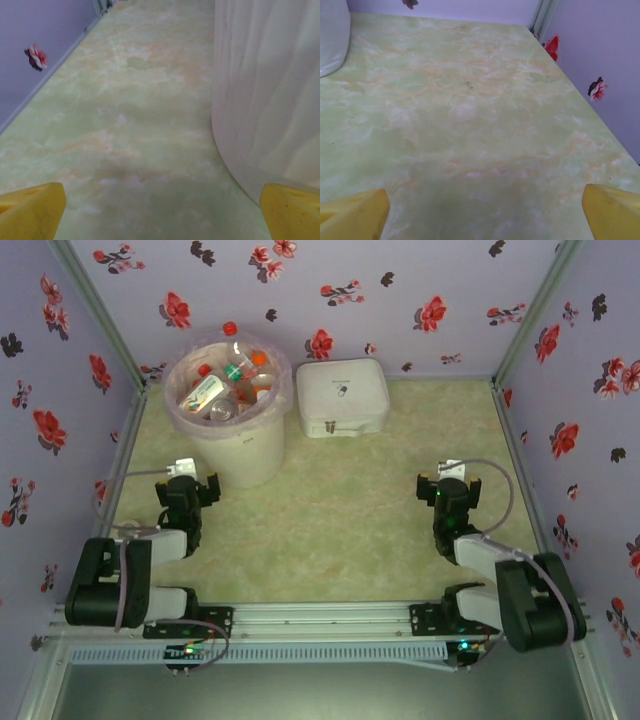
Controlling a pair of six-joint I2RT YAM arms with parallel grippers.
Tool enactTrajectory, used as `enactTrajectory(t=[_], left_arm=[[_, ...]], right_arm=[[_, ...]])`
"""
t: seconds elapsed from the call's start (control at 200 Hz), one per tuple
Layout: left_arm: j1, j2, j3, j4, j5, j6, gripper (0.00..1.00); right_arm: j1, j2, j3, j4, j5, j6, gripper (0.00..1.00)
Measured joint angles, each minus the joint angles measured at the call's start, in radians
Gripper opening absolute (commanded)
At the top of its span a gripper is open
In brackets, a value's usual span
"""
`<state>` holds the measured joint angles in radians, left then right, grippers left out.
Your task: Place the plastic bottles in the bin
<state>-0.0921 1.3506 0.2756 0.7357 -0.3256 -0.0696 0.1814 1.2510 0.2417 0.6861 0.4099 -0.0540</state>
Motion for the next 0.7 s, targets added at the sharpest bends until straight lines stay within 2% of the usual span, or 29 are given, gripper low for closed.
enactTrajectory(t=[0.11,0.21,0.315,0.45,0.7], left_arm=[[0.041,0.098,0.003,0.124,0.044,0.018,1.00],[0.053,0.149,0.003,0.175,0.072,0.025,1.00],[0.055,0.179,0.004,0.222,0.090,0.029,1.00],[0.056,0.187,0.014,0.226,0.098,0.037,1.00],[0.060,0.188,0.068,0.175,0.098,0.040,1.00]], right_arm=[[-0.005,0.095,0.042,0.020,-0.011,-0.015,0.99],[-0.012,0.105,0.070,0.041,-0.029,-0.016,0.99],[-0.033,0.125,0.063,0.137,-0.074,0.000,0.99],[-0.077,0.306,0.036,0.346,-0.116,0.033,0.99],[-0.103,0.320,0.059,0.319,-0.154,0.067,0.99]])
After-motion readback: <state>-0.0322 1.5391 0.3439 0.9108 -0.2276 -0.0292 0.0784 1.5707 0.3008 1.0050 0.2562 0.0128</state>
